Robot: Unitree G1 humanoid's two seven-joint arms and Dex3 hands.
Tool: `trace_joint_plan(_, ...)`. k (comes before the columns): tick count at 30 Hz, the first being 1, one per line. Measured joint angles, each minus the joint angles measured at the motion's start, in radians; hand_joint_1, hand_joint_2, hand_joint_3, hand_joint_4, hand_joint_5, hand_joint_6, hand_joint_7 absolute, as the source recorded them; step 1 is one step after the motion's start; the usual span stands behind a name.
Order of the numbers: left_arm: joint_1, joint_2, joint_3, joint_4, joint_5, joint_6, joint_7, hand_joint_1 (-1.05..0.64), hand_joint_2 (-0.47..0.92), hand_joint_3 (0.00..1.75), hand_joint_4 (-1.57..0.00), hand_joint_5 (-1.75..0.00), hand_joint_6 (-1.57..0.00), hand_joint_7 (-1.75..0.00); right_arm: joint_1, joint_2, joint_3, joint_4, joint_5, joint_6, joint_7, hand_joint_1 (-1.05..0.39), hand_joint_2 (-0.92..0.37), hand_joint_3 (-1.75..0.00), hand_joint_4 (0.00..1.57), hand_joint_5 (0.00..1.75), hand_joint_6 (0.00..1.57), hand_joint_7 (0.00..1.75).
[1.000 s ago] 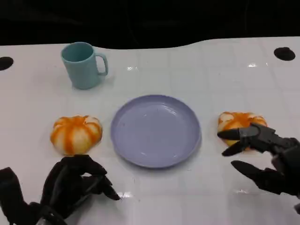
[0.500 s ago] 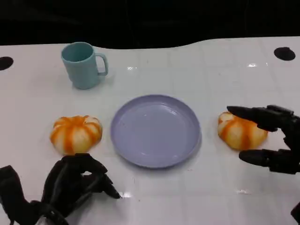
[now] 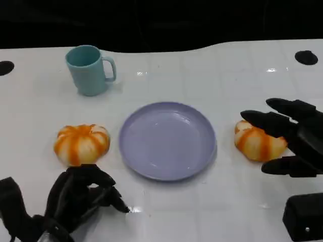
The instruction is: Grasp the bread from the table and place it into the plate.
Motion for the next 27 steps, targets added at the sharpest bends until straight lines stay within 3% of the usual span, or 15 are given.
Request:
trace_joint_plan(5,0.000,0.001,0.000,0.000,0.000,0.000,0.000,-1.05,0.62,0.00,-1.57,-0.60,-1.57,-0.36,-0.046,-0.006,0.071,0.038,-0.064,0.056,-0.017,-0.53,-0.84,0.00,0.18,0.08,0.29,0.01)
trace_joint_plan(16,0.002,0.002,-0.001,-0.006,0.000,0.001,0.000,-1.05,0.61,0.00,-1.57,-0.60,-1.57,-0.36,-0.204,-0.004,0.249,0.294,-0.173,0.127,-0.115,-0.45,-0.78,0.00,0.23,0.08,0.32,0.01)
trace_joint_plan(27,0.007,0.002,-0.001,-0.012,0.000,0.001,0.000,-1.05,0.61,0.00,-1.57,-0.60,-1.57,-0.37,-0.355,0.050,0.398,0.597,-0.195,0.176,-0.242,-0.38,-0.77,0.00,0.23,0.06,0.32,0.00)
